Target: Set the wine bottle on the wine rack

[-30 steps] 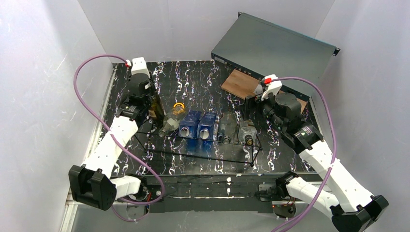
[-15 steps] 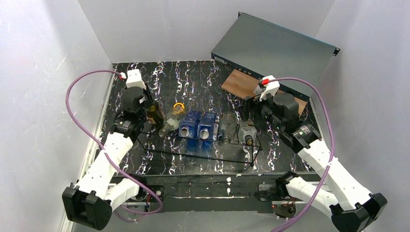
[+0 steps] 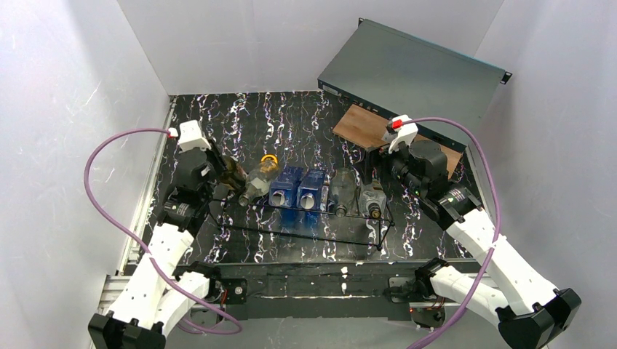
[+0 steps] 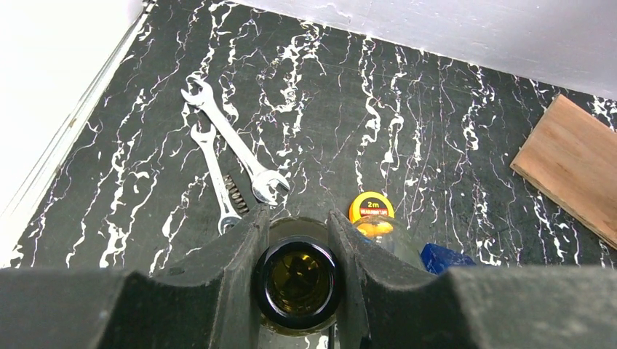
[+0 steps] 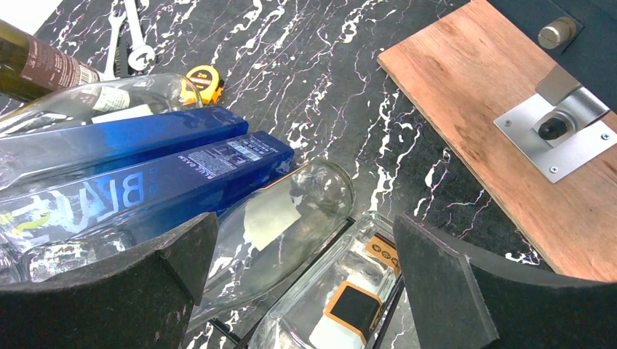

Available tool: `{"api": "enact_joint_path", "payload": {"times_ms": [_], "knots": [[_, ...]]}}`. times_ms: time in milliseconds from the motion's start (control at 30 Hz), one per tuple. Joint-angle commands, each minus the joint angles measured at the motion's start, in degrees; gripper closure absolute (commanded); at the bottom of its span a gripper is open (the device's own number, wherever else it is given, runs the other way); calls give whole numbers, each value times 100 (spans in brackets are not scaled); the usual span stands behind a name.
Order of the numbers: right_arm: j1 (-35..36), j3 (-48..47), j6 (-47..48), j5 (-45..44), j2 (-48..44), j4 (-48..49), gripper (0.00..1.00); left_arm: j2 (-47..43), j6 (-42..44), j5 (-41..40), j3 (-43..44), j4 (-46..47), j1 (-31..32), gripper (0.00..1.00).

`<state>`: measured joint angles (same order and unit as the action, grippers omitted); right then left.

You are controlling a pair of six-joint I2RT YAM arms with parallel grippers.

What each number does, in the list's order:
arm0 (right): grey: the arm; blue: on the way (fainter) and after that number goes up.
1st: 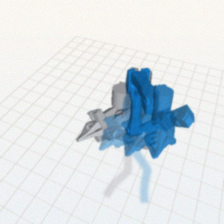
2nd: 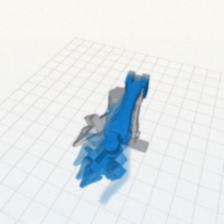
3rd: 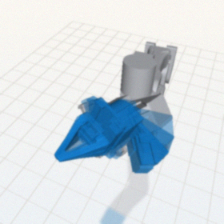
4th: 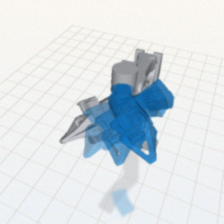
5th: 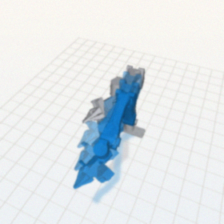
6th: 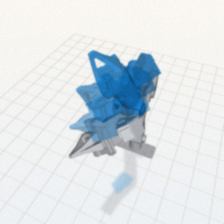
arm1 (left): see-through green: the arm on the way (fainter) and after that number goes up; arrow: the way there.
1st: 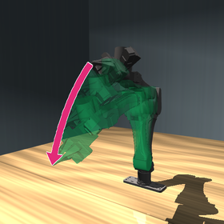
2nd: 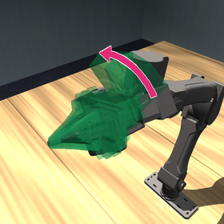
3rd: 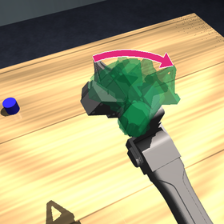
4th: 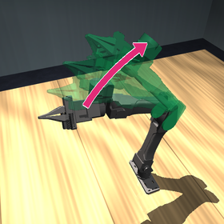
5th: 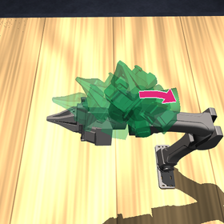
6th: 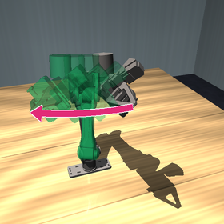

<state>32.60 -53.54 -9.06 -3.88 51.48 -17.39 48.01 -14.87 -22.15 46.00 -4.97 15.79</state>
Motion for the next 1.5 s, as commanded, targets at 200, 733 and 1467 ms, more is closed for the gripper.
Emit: {"api": "enact_joint_path", "payload": {"times_ms": [200, 733, 1467], "knots": [[-26, 78, -50, 183, 44, 365, 0, -815, -196, 368, -546, -1006, -9, 100], [-27, 219, -212, 330, 225, 575, 0, -1679, 274, -394, -1583, -726, 767, 100], [-26, 256, -173, 298, 212, 561, 0, -1268, -1152, -786, -679, -2697, 851, 98]]}}
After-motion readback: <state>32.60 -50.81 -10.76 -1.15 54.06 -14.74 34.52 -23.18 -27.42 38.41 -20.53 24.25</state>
